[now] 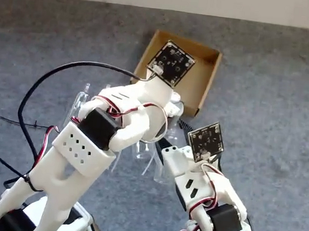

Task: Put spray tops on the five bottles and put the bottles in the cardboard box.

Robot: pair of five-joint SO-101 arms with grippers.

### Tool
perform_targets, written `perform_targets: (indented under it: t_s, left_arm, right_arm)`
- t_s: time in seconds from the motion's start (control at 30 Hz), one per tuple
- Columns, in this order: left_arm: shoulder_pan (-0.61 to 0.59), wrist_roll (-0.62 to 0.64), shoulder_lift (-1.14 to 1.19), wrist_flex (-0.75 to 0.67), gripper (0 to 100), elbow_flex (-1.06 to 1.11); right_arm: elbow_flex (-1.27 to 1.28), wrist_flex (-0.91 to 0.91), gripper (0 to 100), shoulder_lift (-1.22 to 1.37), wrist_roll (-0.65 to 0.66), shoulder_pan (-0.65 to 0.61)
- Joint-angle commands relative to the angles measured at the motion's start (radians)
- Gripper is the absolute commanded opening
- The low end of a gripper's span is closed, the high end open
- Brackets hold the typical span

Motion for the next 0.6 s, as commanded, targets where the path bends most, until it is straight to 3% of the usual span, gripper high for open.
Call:
perform_targets:
  t_s: [0.0,0.27,0.57]
  left_arm:
    - [-0.054,-0.009,-0.008,0.035,12,0.008]
    - [-0.05,-0.012,-0.008,0.058,17,-0.031]
    - [-0.058,-0.06,-0.008,0.137,17,-0.303]
  right_arm:
    - [-0.021,-0.031,0.5,-0.015,-0.006,0.008]
    - [-0.015,-0.031,0.5,-0.015,-0.005,0.002]
    - [-0.013,-0.03,0.5,-0.015,-0.003,0.008]
